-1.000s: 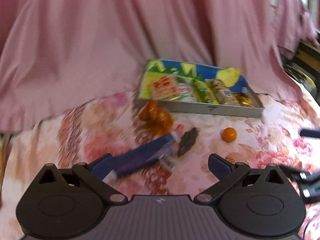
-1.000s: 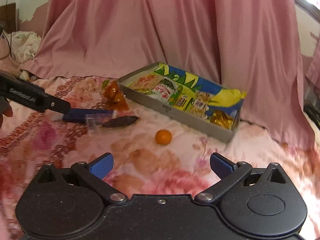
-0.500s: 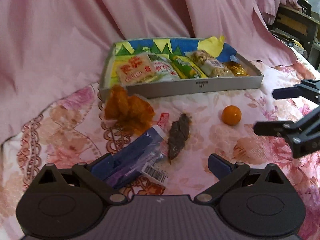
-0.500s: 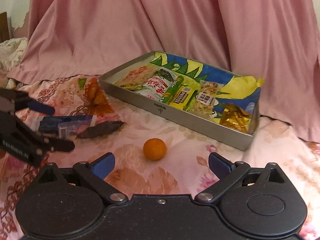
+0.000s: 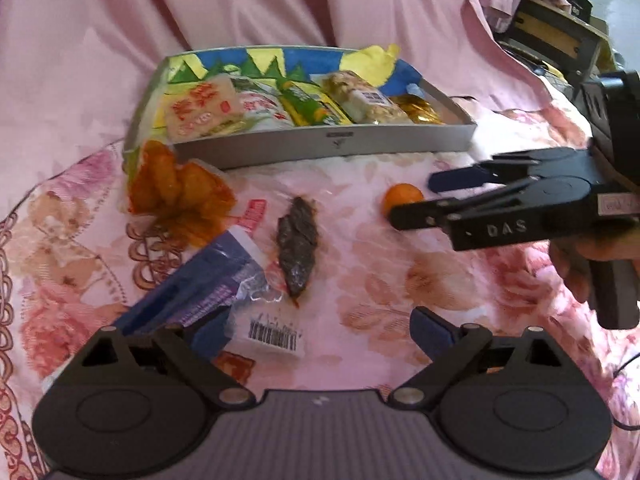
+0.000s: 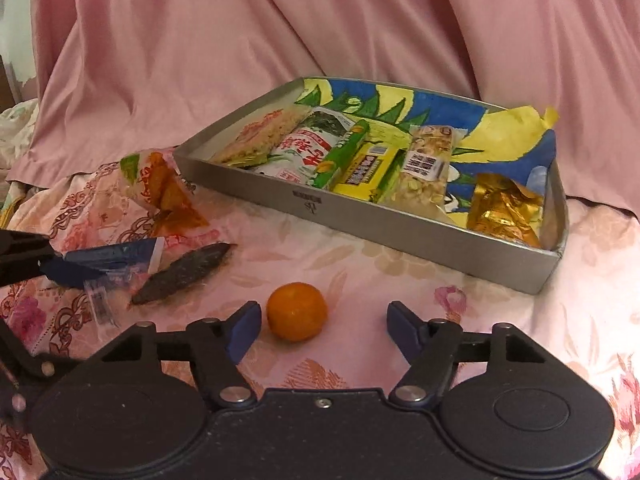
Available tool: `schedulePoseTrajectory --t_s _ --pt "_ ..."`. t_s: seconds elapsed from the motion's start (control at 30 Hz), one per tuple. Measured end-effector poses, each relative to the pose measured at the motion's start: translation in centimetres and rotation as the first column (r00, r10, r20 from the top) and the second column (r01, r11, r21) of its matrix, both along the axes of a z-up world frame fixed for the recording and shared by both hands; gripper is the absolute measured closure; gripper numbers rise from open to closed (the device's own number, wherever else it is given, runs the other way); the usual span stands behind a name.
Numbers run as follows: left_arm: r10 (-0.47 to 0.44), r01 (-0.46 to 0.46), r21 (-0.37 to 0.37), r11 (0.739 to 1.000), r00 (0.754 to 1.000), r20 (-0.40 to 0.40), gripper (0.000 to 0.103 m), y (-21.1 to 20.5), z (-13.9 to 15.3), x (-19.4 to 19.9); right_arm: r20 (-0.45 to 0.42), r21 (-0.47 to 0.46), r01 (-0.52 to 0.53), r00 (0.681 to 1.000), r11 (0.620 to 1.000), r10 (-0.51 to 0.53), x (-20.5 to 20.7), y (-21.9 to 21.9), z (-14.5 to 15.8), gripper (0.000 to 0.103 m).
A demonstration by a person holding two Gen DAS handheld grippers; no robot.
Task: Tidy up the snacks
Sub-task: 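Reach the right tool down to the orange and close on it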
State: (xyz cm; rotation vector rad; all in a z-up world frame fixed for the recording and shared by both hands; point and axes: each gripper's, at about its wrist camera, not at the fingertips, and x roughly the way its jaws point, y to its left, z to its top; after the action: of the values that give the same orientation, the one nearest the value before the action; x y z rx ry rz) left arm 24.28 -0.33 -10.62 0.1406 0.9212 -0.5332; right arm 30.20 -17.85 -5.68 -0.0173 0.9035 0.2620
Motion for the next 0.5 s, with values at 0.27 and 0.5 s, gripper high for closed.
schedulePoseTrajectory --t_s 0.27,0.5 --pt "0.069 -0.069 -0.015 0.998 0.998 -0.001 0.016 0.5 -0.4 0.7 -0.001 -0.031 -0.049 0.999 0.998 0.049 0.1 0.9 0.0 0.057" --pt "0.058 -0.065 0.082 0.995 0.995 0.084 0.028 -1.4 -1.0 0.8 -0.028 -0.041 -0.074 0.997 0.996 0.073 0.1 0.3 0.2 0.067"
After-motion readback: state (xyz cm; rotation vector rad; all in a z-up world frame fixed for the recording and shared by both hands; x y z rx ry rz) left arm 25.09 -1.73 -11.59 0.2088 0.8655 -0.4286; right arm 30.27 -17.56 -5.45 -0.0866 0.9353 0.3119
